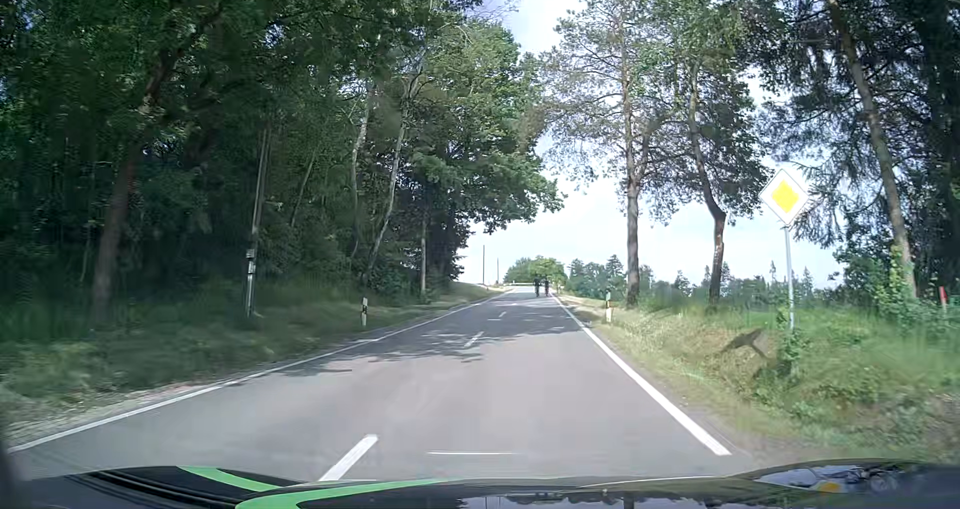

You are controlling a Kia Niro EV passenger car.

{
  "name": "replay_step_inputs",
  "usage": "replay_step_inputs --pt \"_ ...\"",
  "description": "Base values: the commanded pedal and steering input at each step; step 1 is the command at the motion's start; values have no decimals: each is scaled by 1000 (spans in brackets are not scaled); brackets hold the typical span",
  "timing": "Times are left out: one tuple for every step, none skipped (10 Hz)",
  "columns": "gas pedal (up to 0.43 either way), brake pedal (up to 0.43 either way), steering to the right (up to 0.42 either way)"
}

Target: Follow the waypoints while adhering to traffic rules and regulations

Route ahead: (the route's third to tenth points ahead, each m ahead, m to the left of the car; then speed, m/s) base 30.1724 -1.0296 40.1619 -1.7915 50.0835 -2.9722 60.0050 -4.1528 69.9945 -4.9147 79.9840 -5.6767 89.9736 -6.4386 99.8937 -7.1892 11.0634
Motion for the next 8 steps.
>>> replay_step_inputs --pt "130 0 39" --pt "118 0 35" --pt "118 0 30" --pt "118 0 21" --pt "110 0 15" --pt "98 0 11" --pt "87 0 7" --pt "47 0 6"
